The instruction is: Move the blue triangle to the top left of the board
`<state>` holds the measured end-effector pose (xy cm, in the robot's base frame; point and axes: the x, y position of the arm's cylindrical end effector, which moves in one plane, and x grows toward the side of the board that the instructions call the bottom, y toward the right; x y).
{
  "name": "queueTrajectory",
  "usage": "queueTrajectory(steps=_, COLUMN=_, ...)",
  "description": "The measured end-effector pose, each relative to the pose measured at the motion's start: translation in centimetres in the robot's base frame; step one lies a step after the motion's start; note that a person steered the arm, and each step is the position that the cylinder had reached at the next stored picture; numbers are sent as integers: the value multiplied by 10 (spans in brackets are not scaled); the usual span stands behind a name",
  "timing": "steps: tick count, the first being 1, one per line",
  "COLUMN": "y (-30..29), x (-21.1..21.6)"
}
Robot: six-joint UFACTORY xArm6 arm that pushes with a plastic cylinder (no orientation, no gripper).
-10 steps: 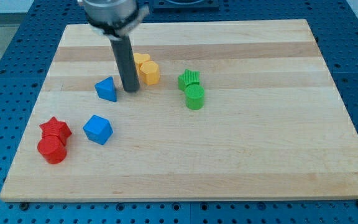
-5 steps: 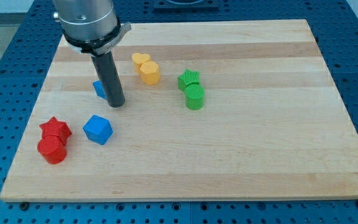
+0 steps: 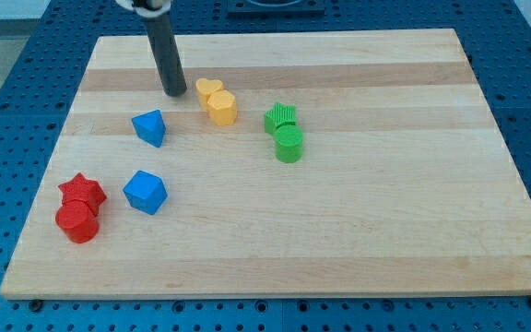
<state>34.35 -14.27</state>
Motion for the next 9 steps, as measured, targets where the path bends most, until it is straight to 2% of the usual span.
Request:
queueTrajectory(steps=1, y=17, x=55)
queueTrajectory(steps=2, y=17, x=89)
queueTrajectory(steps=5, y=-29, x=89)
queueTrajectory(steps=6, y=-43, x=56)
queueTrajectory(steps=8, y=-53, x=-79)
queueTrajectory(steps=9, y=-54, x=-82)
